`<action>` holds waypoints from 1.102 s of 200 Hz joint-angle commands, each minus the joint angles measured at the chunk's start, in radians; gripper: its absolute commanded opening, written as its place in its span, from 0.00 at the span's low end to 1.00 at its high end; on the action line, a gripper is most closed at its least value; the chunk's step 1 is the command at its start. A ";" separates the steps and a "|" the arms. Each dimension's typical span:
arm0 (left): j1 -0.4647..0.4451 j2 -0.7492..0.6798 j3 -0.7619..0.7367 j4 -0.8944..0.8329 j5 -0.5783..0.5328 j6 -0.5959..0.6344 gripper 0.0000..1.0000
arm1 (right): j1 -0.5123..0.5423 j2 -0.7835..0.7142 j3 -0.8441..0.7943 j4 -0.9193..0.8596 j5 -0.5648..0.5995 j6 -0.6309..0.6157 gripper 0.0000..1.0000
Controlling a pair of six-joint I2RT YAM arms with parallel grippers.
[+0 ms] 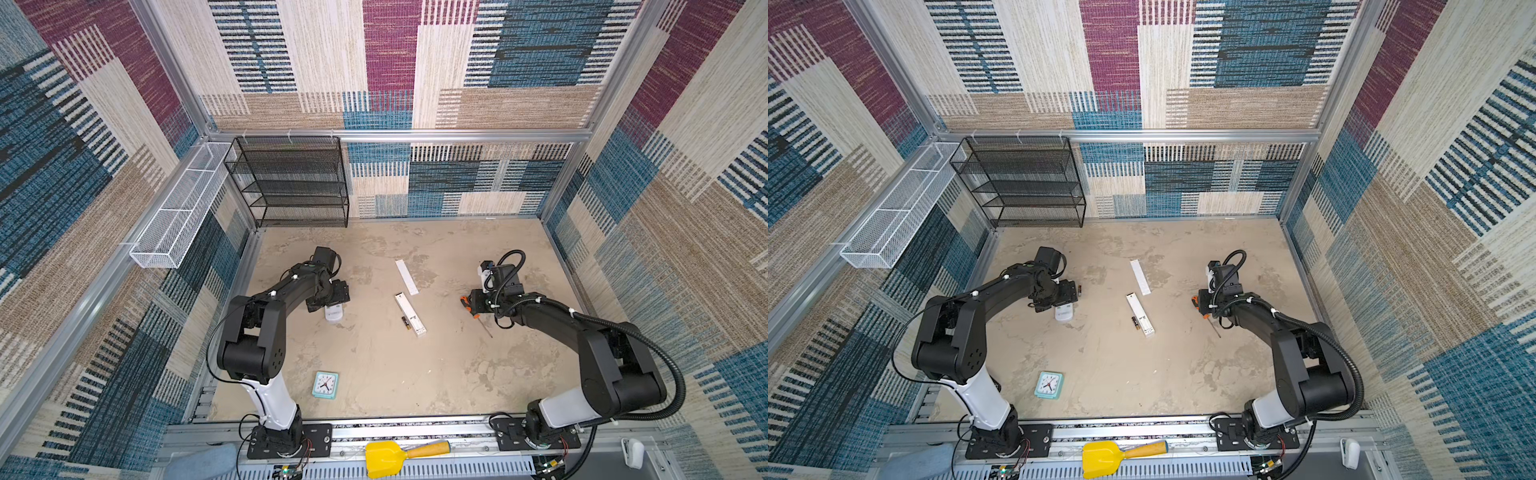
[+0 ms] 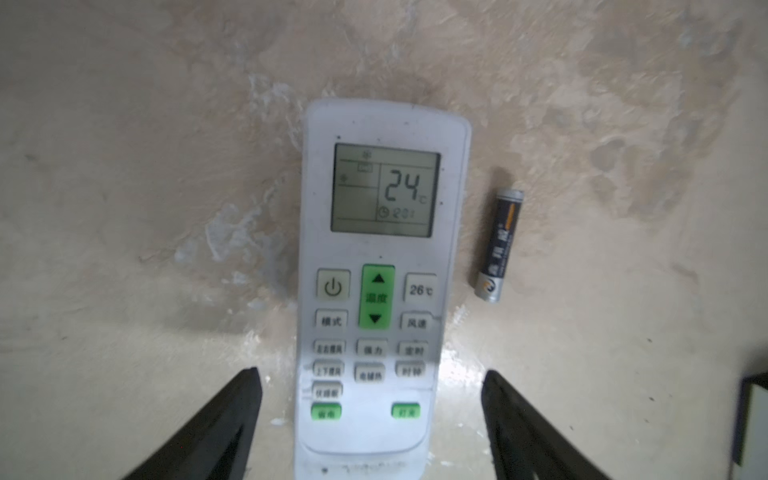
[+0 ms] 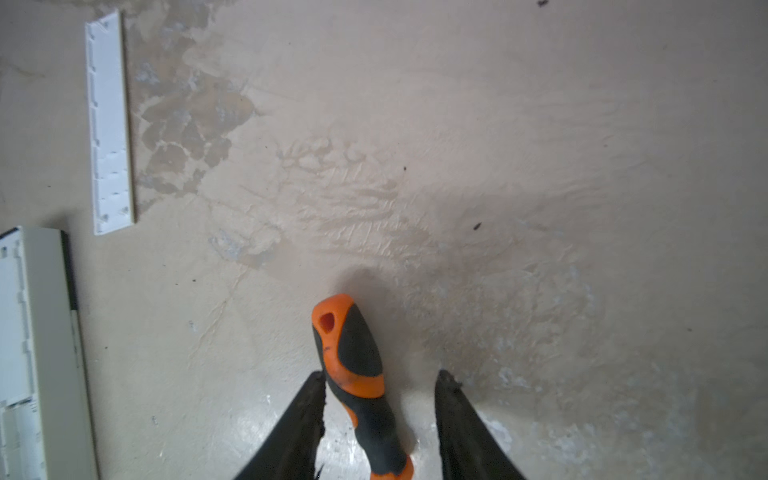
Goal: Unload the batteries from the remote control
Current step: 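Lift the white display remote with the left gripper while the right gripper approaches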
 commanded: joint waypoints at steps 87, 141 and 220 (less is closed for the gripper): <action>0.000 0.049 -0.005 0.005 -0.020 -0.022 0.55 | 0.033 -0.207 -0.023 0.054 -0.121 0.108 0.47; -0.008 -0.081 -0.097 0.041 0.036 -0.096 0.44 | 0.336 -0.148 0.038 0.200 -0.140 0.290 0.46; -0.132 -0.352 -0.209 0.168 0.194 -0.276 0.41 | 0.606 0.194 0.222 0.439 -0.269 0.445 0.47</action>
